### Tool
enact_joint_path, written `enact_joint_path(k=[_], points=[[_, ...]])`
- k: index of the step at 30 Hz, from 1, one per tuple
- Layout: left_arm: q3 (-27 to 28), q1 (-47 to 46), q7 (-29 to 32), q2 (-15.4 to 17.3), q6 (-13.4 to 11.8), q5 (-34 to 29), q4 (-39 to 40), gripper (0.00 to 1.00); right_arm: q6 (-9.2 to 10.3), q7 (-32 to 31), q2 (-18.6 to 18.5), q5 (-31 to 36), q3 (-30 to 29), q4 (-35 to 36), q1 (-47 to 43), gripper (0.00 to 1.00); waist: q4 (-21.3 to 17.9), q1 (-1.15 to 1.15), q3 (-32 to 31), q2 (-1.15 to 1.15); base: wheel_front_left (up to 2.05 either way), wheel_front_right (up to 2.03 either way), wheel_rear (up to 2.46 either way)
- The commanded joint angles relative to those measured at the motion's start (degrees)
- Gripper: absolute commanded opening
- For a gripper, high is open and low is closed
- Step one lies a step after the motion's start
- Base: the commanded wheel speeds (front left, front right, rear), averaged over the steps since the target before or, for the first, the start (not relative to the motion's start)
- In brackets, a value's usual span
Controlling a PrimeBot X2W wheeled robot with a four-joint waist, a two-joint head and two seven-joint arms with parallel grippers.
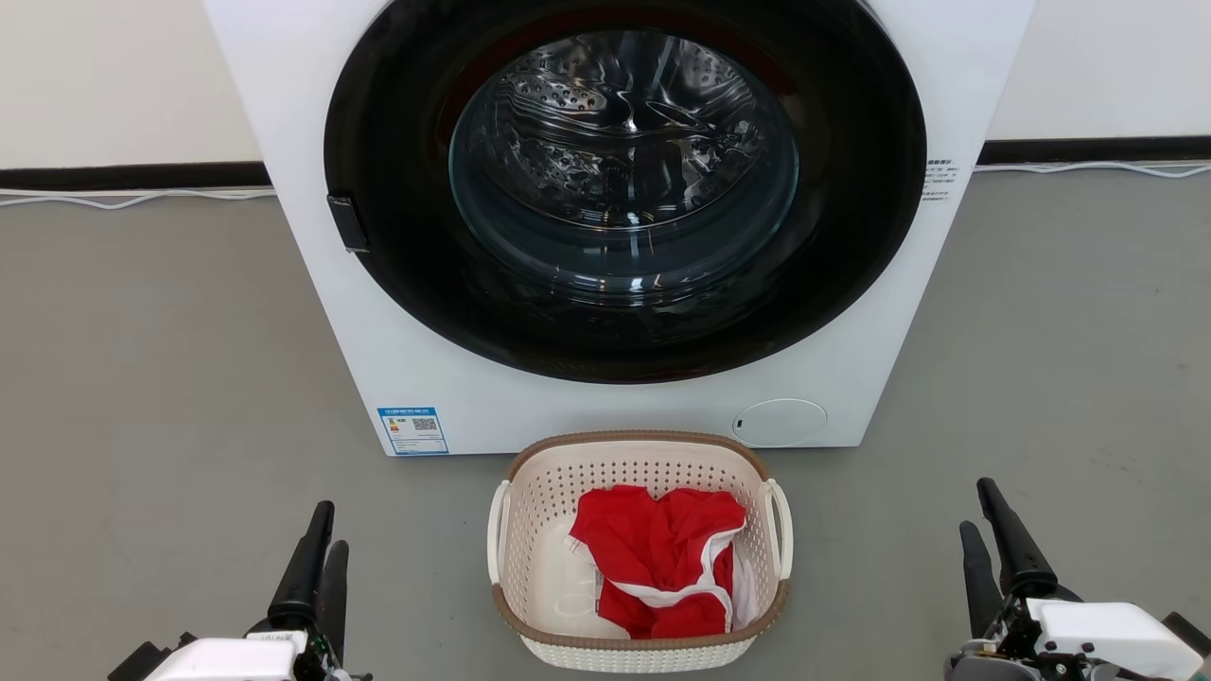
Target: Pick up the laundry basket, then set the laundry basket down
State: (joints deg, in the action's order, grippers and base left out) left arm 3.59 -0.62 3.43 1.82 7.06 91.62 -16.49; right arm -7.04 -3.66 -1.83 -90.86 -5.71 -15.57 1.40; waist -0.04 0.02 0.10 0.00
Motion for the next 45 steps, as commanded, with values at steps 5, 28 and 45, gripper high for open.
enact_joint_path(k=[5, 28, 45], points=[[-0.14, -0.76, -1.27, 0.51, -0.28, -2.8, 2.49, 1.0, -0.11, 1.51, -0.53, 3.49, 0.66, 2.42, 0.89, 1.0, 0.04, -0.02, -0.05, 0.0, 0.0, 0.0, 0.0], [-1.98, 0.82, -6.32, 0.67, -3.77, -27.32, 5.78, 1.0, -0.21, 6.56, -1.29, 39.07, 3.32, 3.87, 0.77, 1.0, 0.35, -0.02, -0.18, 0.0, 0.0, 0.0, 0.0], [-2.09, 1.21, -9.17, 0.76, -3.61, -40.42, 6.36, 1.0, -0.27, 9.41, -1.95, 53.93, 4.37, 1.93, 1.19, 1.0, 0.67, -0.02, -0.61, 0.0, 0.0, 0.0, 0.0]])
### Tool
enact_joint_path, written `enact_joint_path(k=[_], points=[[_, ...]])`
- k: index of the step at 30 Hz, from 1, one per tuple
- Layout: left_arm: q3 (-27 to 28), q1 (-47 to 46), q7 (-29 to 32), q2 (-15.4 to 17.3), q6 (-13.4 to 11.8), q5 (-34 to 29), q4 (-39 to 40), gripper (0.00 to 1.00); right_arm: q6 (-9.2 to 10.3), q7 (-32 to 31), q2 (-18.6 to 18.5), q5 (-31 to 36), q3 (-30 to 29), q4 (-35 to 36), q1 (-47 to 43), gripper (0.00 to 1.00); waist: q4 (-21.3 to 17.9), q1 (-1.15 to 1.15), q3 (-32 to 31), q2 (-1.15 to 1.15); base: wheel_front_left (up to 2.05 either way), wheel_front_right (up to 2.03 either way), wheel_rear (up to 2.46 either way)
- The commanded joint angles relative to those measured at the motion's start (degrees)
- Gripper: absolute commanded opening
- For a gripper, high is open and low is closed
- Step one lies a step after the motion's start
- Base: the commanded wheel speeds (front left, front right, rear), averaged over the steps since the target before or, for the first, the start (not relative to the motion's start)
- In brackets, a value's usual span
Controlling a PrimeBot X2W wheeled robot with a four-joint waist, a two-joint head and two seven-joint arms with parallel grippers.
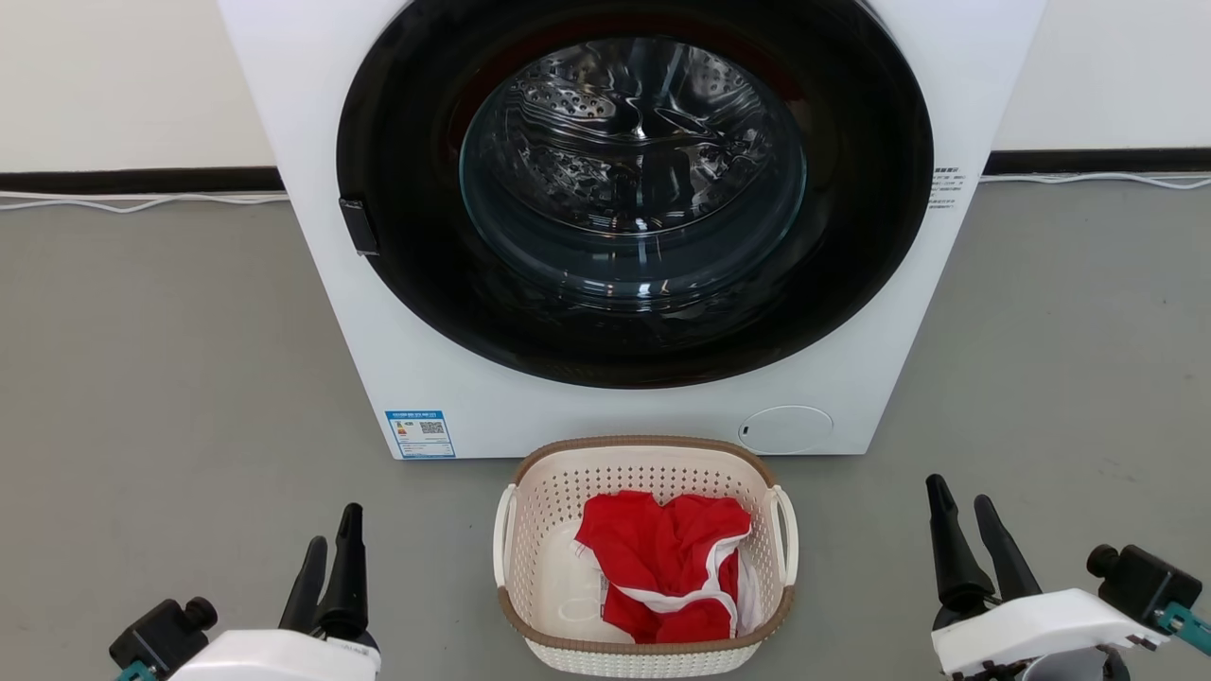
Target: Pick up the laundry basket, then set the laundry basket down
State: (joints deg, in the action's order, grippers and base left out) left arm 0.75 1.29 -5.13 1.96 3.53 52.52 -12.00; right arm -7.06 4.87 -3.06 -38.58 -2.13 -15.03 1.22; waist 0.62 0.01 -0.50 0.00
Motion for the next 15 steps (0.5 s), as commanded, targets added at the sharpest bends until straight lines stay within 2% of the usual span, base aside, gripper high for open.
enact_joint_path(k=[1, 15], points=[[0.69, -0.63, -0.78, 0.62, -0.14, -1.93, 1.98, 1.0, -0.25, 1.04, -0.71, 2.4, 0.84, 1.35, 1.37, 1.0, 0.01, 0.0, -0.01, 0.0, 0.0, 0.0, 0.0], [-0.22, 0.14, -2.97, 0.69, -1.19, -9.31, 3.54, 1.0, -0.29, 3.23, -0.47, 12.27, 1.23, 1.4, 1.14, 1.0, -0.04, 0.0, 0.02, 0.0, 0.0, 0.0, 0.0]])
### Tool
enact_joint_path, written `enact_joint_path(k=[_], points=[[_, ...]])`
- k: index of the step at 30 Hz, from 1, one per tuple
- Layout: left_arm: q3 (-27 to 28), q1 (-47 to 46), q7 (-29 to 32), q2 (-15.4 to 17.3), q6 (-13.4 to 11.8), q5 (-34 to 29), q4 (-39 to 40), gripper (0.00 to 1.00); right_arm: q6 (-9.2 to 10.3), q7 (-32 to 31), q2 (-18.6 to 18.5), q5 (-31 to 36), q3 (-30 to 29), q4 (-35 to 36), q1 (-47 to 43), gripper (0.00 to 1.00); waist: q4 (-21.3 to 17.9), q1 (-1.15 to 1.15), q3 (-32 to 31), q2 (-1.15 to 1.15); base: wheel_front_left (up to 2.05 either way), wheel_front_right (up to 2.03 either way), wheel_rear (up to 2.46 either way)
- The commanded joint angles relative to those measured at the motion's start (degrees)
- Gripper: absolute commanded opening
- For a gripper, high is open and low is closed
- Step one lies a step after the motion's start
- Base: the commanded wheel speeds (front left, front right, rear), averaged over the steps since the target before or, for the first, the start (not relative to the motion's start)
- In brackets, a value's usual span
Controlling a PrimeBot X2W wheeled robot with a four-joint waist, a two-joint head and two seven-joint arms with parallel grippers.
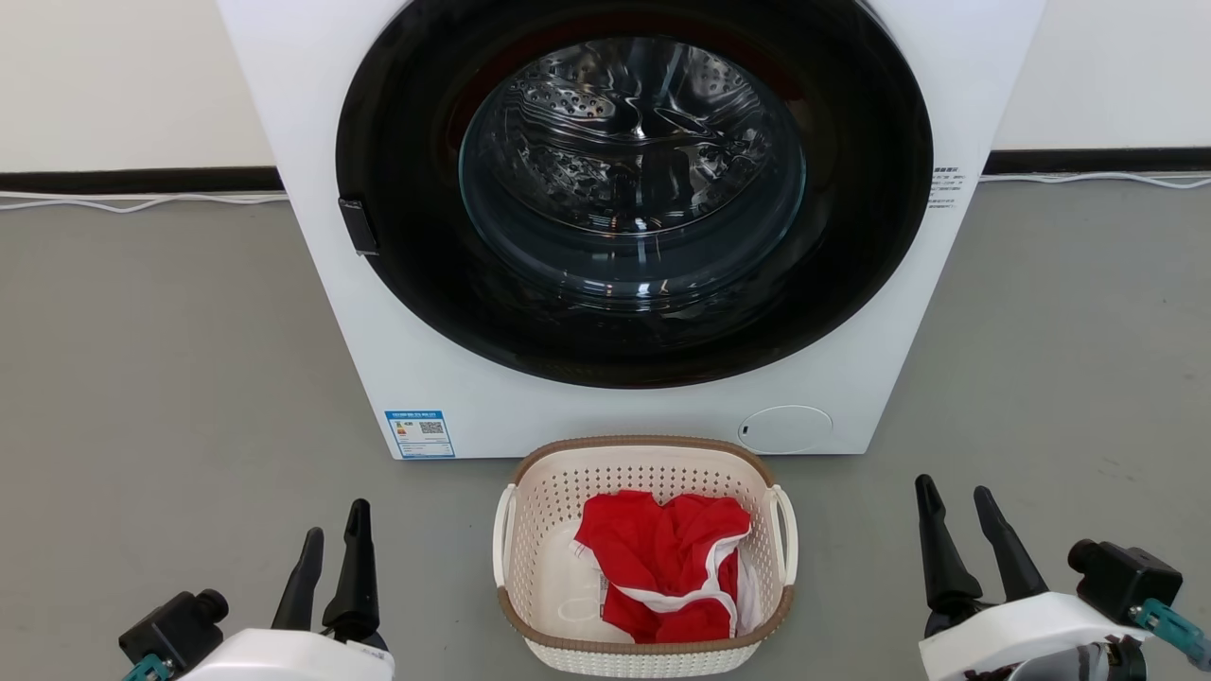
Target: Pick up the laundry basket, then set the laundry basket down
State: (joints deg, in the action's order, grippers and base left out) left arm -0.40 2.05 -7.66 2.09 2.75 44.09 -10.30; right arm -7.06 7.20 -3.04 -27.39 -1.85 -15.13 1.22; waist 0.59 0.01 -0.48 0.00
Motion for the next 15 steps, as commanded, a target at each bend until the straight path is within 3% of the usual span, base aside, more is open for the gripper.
enact_joint_path(k=[1, 15], points=[[0.87, -0.54, -0.6, 0.57, -0.5, -1.45, 1.93, 1.0, -0.3, 1.07, -0.48, 1.85, 1.02, 1.55, 1.11, 1.0, -0.02, 0.0, 0.0, 0.0, 0.0, 0.0, 0.0], [-0.04, 0.12, -2.96, 0.64, -1.43, -9.13, 3.17, 1.0, -0.34, 3.42, -0.28, 11.92, 0.94, 2.25, 0.55, 1.0, 0.0, -0.01, 0.16, 0.0, 0.0, 0.0, 0.0]])
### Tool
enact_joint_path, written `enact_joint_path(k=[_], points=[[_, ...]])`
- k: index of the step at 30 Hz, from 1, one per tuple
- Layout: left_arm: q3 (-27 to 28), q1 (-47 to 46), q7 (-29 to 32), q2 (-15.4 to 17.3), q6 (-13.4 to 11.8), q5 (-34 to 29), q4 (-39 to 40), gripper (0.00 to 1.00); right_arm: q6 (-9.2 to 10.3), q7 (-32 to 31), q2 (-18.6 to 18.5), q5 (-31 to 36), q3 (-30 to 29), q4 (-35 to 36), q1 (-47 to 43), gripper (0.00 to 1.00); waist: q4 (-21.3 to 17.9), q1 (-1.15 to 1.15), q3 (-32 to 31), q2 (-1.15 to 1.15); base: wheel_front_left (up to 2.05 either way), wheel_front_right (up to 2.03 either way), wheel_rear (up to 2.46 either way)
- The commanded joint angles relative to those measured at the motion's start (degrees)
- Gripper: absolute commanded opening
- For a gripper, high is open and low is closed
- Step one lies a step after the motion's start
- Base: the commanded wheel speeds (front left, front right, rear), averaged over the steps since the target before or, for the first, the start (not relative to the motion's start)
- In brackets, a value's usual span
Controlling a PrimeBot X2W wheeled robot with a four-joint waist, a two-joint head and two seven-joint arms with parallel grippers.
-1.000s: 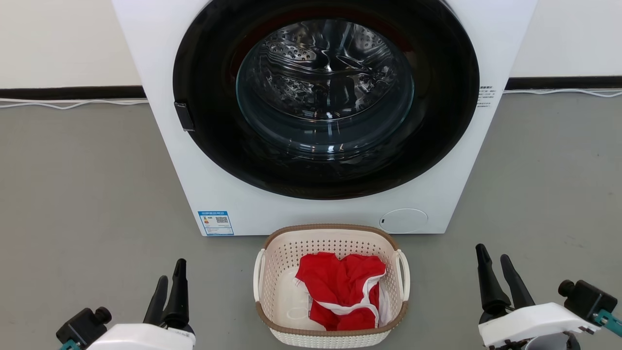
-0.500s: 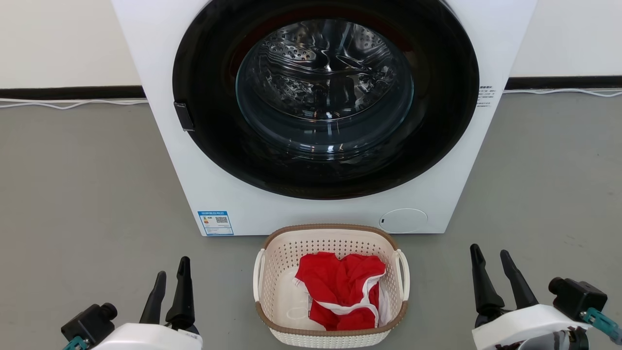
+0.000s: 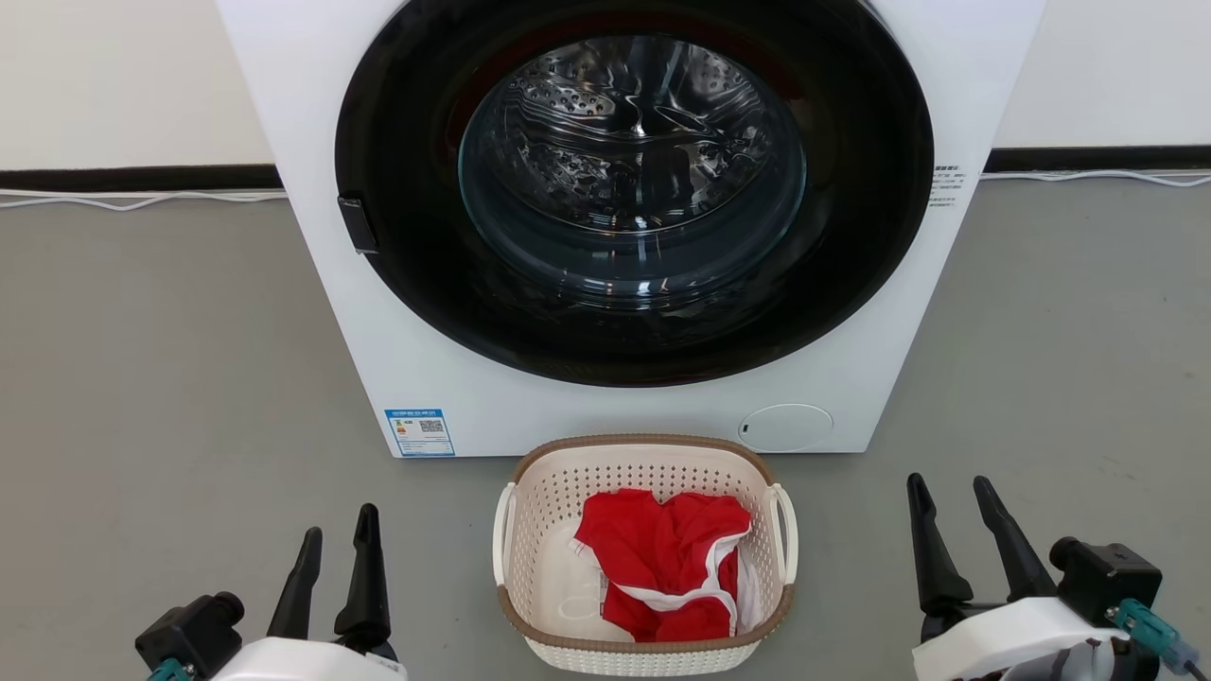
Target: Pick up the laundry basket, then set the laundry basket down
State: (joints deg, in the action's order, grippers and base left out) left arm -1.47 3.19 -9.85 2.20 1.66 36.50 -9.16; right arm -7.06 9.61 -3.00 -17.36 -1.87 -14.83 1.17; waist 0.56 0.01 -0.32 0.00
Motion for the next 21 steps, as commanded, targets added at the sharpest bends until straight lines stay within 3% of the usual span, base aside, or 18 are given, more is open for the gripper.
enact_joint_path(k=[1, 21], points=[[0.95, -0.97, -0.94, 0.54, -0.43, -2.14, 2.13, 1.0, -0.35, 1.18, -0.3, 2.63, 0.89, 1.97, 0.54, 1.0, 0.03, 0.0, 0.02, 0.0, 0.0, 0.0, 0.0], [0.56, -0.28, -4.3, 0.65, -1.37, -14.68, 3.66, 1.0, -0.41, 4.54, 0.05, 17.35, 0.27, 1.94, 0.11, 1.0, -0.45, 0.0, 0.48, 0.0, 0.0, 0.0, 0.0]])
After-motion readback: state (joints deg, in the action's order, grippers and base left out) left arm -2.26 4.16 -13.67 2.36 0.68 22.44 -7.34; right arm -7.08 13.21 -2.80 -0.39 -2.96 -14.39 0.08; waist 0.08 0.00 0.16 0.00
